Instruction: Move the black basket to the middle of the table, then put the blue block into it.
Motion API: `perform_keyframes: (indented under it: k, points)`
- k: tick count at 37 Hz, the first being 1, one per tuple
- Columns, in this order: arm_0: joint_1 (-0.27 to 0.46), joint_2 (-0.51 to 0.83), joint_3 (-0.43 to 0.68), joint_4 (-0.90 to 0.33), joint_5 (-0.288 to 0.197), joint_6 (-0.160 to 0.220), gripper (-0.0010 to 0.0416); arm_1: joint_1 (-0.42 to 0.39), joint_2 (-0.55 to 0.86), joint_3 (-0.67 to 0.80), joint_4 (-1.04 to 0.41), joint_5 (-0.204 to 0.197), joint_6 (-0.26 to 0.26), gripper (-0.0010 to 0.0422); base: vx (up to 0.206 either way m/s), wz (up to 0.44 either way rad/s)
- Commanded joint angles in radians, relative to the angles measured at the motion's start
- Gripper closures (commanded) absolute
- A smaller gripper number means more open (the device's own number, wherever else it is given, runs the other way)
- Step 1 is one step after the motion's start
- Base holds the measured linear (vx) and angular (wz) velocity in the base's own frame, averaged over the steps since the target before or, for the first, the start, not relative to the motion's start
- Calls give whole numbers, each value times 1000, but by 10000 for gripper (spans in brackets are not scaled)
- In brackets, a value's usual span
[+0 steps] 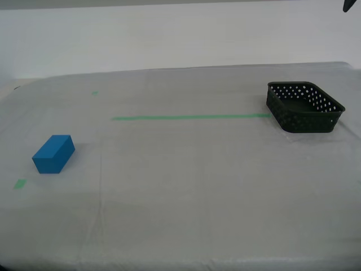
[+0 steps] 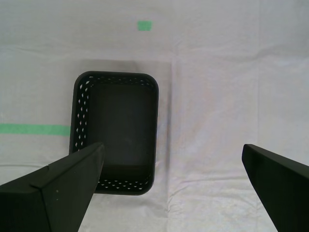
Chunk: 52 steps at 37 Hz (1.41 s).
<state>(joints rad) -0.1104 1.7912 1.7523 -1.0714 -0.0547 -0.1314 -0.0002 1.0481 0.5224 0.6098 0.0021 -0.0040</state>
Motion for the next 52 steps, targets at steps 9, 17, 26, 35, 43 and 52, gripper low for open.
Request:
perform_keyframes:
  k: [9,17,26,35,43,52]
  points:
    - [1,3,0,23,-27,8,5,0,0,1,5,2,2,412,0,0]
    - [3,16,0,29,-27,10,6,0,0,1,5,2,2,412,0,0]
    - [9,69,-2,19,-32,11,5,0,0,1,5,2,2,412,0,0]
    - [13,122,-2,26,-32,11,6,0,0,0,5,2,2,412,0,0]
    - [13,190,-2,25,-46,9,6,0,0,1,5,2,2,412,0,0]
    - [14,249,-2,50,-46,-6,6,0,0,0,5,2,2,412,0,0]
